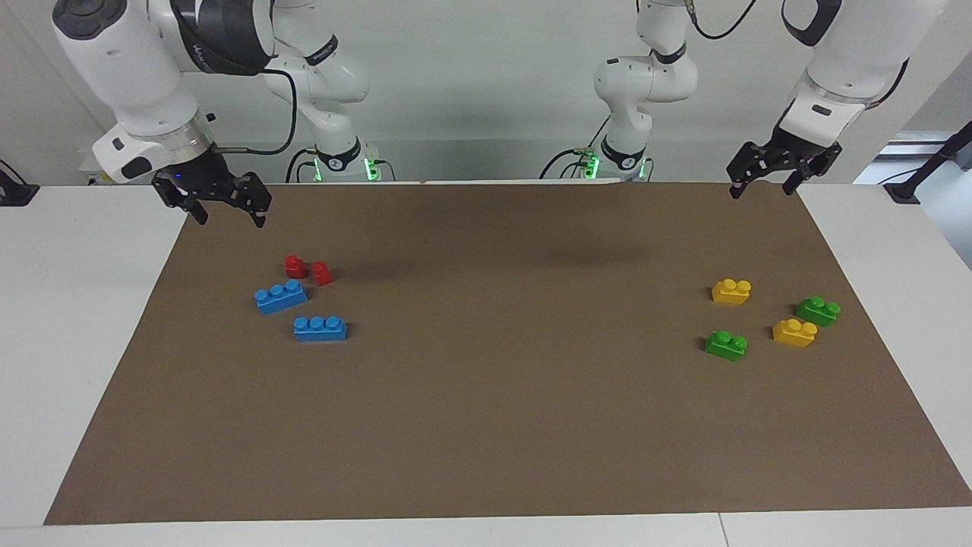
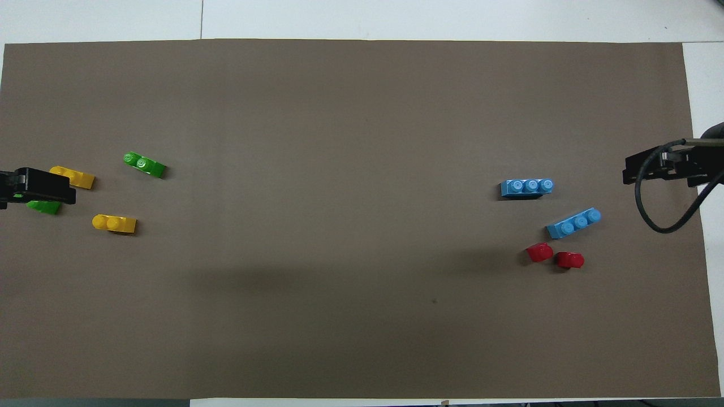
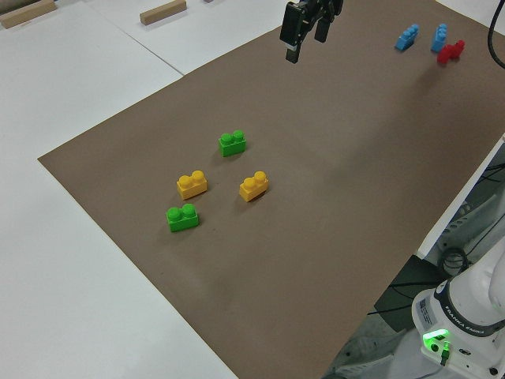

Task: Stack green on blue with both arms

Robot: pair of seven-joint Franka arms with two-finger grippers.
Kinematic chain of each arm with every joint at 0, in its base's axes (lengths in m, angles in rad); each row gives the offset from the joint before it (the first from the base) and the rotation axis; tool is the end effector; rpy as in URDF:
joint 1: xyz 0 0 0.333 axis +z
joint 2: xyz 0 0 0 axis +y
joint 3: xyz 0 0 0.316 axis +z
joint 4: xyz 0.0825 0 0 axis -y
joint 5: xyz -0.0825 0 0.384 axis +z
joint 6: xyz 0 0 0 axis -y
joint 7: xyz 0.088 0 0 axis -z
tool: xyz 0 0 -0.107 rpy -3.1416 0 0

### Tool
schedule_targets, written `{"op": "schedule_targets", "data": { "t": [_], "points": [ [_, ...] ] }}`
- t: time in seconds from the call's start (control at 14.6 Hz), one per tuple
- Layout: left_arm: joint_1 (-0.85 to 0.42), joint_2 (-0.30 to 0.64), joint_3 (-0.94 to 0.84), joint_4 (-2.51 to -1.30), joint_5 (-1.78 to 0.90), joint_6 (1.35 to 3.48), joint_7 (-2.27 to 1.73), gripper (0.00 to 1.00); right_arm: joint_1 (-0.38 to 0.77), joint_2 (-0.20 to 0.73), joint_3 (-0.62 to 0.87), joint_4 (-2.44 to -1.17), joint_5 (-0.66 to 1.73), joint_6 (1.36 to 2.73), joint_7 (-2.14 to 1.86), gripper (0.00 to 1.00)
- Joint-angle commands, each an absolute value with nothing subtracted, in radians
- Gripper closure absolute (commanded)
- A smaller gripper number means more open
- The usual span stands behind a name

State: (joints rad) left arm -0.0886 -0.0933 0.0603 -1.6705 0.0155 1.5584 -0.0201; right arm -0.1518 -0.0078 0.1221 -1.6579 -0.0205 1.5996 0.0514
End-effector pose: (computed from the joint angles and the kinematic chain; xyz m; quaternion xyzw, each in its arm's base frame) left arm 0.5231 -0.0116 0.6266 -0.9999 0.0042 0.0094 0.0052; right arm 0.5516 -0.0183 0.5901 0.9988 -0.0400 -0.0252 0.0110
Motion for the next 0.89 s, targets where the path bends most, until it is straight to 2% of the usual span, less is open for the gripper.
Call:
{"op": "schedule_targets", "data": {
  "t": [0.0, 0.34, 0.55, 0.82],
  "points": [
    [-0.094, -0.107, 0.063, -1.677, 0.037, 1.554, -0.009, 0.00, -0.161, -0.005, 0.129, -1.644, -0.025, 1.575, 0.038, 0.00],
    [-0.094, -0.106, 0.063, -1.671, 0.058, 1.555, -0.009, 0.00, -0.161, -0.008, 0.129, -1.647, -0.026, 1.591, 0.025, 0.00],
    [-0.094, -0.107, 0.063, -1.677, 0.060, 1.559, -0.018, 0.00, -0.158, -0.011, 0.129, -1.689, -0.018, 1.692, 0.050, 0.00],
    [-0.084, -0.136, 0.063, -1.741, 0.058, 1.618, -0.165, 0.00, -0.156, 0.047, 0.129, -1.700, 0.070, 1.765, 0.549, 0.00]
  ]
}}
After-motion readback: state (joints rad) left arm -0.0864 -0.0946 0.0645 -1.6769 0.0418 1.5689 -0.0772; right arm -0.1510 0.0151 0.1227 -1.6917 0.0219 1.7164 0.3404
